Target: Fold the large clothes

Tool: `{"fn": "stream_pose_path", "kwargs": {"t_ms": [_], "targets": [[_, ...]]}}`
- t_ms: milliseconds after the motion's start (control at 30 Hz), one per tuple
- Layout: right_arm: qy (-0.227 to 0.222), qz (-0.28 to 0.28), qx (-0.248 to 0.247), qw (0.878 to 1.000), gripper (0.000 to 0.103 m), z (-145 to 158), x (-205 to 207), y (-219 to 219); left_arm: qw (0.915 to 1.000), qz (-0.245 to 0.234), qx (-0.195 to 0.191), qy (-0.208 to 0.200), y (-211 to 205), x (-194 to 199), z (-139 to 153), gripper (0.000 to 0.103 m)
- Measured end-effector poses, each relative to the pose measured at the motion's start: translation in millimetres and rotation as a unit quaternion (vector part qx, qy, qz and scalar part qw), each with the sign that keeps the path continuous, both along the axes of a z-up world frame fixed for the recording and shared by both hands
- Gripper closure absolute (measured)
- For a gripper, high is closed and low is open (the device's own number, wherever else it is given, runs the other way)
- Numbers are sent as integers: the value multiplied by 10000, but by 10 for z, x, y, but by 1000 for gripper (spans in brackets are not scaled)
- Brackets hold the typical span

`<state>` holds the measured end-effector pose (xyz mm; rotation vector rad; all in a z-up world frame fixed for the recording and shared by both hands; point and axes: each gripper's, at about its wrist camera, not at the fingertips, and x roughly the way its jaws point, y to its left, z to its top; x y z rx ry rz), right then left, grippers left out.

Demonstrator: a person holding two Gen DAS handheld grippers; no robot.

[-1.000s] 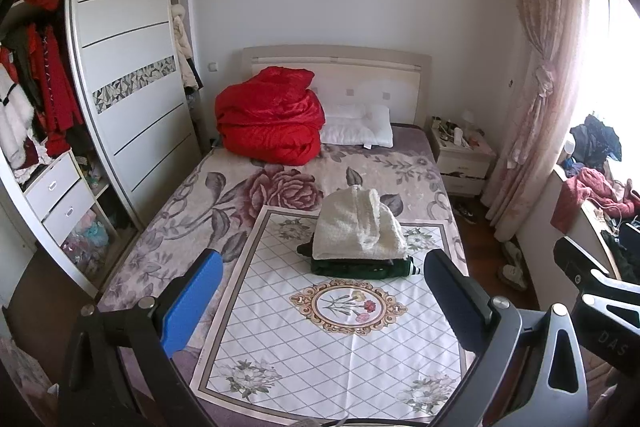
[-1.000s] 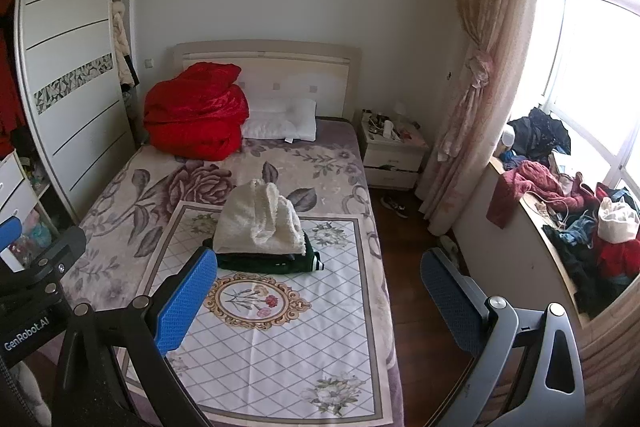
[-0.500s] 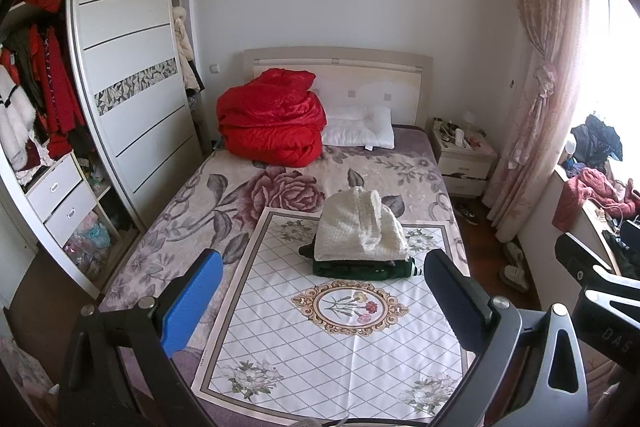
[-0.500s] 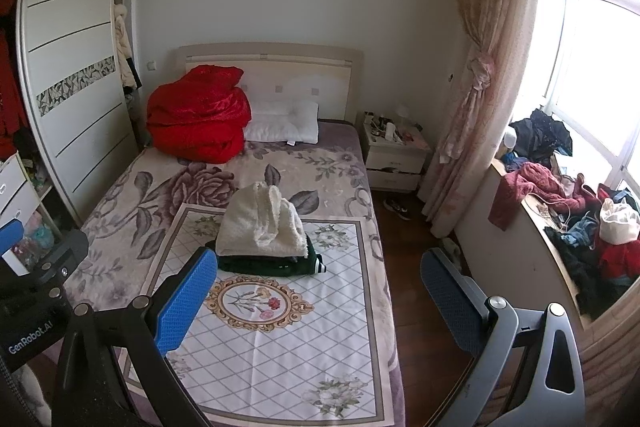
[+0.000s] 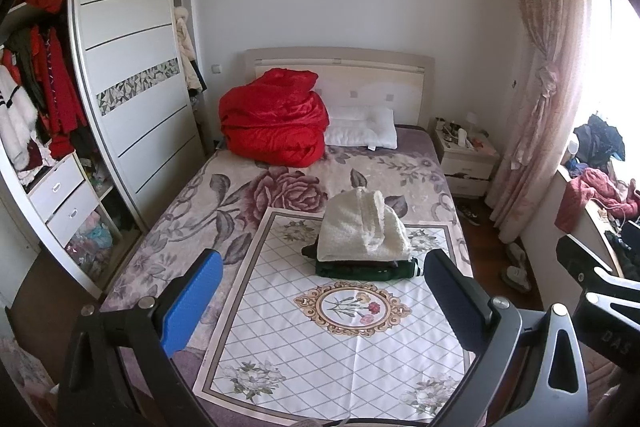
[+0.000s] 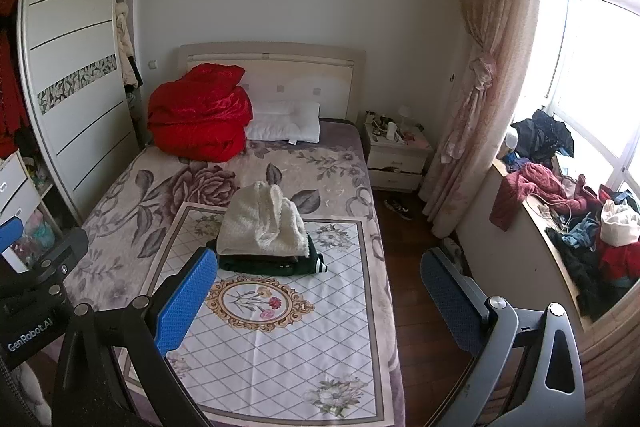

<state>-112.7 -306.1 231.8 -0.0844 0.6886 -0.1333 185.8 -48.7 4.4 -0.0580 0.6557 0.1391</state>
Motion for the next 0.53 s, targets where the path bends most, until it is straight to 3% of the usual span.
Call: {"fn": "stream_pose_path", "kwargs": {"t_ms": [533], "targets": [[3,5,-7,10000,0,-14,3,-4,10000,56,7,-61,35,19,40,0]]}}
